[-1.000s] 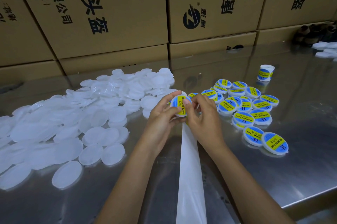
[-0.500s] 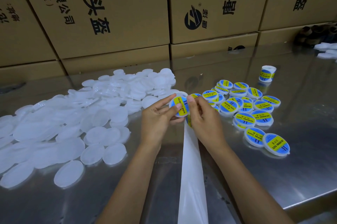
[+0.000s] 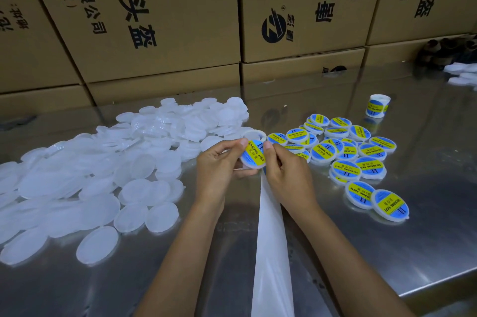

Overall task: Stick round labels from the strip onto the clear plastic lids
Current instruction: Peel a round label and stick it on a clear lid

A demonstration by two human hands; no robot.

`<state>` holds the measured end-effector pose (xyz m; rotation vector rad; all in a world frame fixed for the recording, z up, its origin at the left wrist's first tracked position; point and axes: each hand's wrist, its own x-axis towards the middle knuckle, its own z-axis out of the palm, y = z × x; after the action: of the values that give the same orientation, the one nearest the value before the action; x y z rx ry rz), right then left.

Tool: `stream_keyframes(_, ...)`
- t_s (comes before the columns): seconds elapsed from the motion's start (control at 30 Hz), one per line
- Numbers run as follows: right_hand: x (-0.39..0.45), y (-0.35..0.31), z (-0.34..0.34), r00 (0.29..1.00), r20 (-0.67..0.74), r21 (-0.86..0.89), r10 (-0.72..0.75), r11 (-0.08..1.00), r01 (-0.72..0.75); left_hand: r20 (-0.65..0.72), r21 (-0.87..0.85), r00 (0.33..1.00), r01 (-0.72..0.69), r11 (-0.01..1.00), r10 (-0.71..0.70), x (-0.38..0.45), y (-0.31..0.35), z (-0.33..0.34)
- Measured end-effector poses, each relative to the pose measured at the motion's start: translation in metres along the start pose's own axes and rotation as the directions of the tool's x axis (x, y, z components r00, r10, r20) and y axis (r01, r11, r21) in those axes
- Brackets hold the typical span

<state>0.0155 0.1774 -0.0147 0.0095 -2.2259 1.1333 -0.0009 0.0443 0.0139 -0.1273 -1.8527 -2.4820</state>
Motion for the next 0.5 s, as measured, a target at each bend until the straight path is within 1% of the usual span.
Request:
stream_keyframes(0.13, 0.0014, 0.0033, -0.0013, 1.000, 0.010, 0.014, 0.016, 1.000, -0.016, 0.162, 0.129, 0.986, 0.011, 0.992, -0.032, 0.0006, 0.0029, -0.0053)
stream_keyframes(0.2, 0.0015, 0.0032, -0.0018, 1.000, 0.027, 0.023, 0.004, 1.000, -0.005, 0.220, 0.173, 0.975, -0.023, 0.985, -0.016, 0.0011, 0.0029, -0.0060)
stream_keyframes(0.23, 0.0018, 0.0034, -0.0016, 0.999, 0.034, 0.038, 0.005, 0.999, -0.006, 0.226, 0.181, 0.974, -0.044, 0.982, 0.002, 0.0014, 0.0031, -0.0059)
stream_keyframes(0.3, 0.0026, 0.0033, -0.0014, 0.999, 0.043, 0.086, 0.019, 0.996, -0.023, 0.191, 0.167, 0.981, -0.058, 0.984, 0.025, 0.0017, 0.0031, -0.0055)
stream_keyframes(0.4, 0.0018, 0.0020, -0.0007, 0.995, 0.080, 0.148, 0.053, 0.987, -0.065, 0.099, 0.104, 0.995, -0.035, 0.994, 0.025, 0.0012, 0.0011, -0.0052)
stream_keyframes(0.5, -0.0008, -0.0007, 0.0009, 0.988, 0.131, 0.057, 0.078, 0.995, -0.086, 0.010, 0.065, 1.000, -0.025, 0.998, 0.024, 0.0011, -0.0006, -0.0041)
